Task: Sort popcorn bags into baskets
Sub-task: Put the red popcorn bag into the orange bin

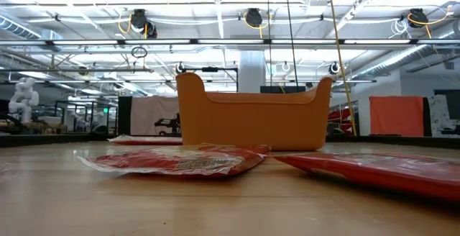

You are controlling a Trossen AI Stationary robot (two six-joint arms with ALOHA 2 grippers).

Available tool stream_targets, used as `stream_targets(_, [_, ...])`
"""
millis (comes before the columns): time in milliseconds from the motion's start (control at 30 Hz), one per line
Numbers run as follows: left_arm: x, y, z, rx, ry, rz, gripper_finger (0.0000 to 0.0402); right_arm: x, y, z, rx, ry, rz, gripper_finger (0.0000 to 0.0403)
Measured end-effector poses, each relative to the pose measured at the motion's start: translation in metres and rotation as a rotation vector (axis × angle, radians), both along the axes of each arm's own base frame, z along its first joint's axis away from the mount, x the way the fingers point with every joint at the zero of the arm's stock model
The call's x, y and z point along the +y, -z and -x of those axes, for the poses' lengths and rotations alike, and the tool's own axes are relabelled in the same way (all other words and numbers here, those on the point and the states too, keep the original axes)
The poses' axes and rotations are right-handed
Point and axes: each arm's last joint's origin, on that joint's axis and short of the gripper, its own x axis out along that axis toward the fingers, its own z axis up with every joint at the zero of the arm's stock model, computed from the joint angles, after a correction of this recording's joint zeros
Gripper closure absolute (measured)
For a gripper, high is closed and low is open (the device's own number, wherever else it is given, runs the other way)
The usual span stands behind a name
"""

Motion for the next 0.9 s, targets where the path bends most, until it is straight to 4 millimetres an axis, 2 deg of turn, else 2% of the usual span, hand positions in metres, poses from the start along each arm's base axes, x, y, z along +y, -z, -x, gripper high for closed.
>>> stream_targets(133, [-0.023,-0.01,0.031,0.059,0.07,0.04,0.0291,-0.001,0.004,0.001,0.01,-0.039,-0.042,0.0222])
stream_targets(200, [-0.036,-0.007,0.045,0.098,0.082,0.034,0.0302,-0.001,0.005,0.002,0.009,-0.043,-0.058,0.0222])
stream_targets(333, [-0.062,0.017,0.064,0.134,0.054,-0.009,0.0315,-0.006,0.004,-0.003,-0.025,0.026,-0.066,0.0224])
stream_targets(400, [-0.071,0.03,0.074,0.143,0.042,-0.031,0.0319,-0.016,0.0,-0.017,-0.035,0.083,-0.048,0.0229])
stream_targets(533, [-0.08,0.047,0.082,0.121,0.037,-0.019,0.032,-0.052,-0.022,-0.075,0.053,-0.016,-0.024,0.0238])
stream_targets(600, [-0.081,0.051,0.083,0.108,0.037,-0.007,0.0321,-0.078,-0.035,-0.102,0.118,-0.041,-0.031,0.024])
stream_targets(667, [-0.082,0.053,0.085,0.102,0.028,0.0,0.0321,-0.105,-0.046,-0.122,0.236,-0.021,-0.022,0.0241])
stream_targets(767, [-0.084,0.057,0.087,0.106,0.022,0.02,0.0321,-0.148,-0.067,-0.139,0.44,0.0,-0.021,0.0242])
stream_targets(900, [-0.084,0.061,0.089,0.105,0.019,0.024,0.0321,-0.202,-0.083,-0.143,0.656,-0.097,-0.069,0.0242])
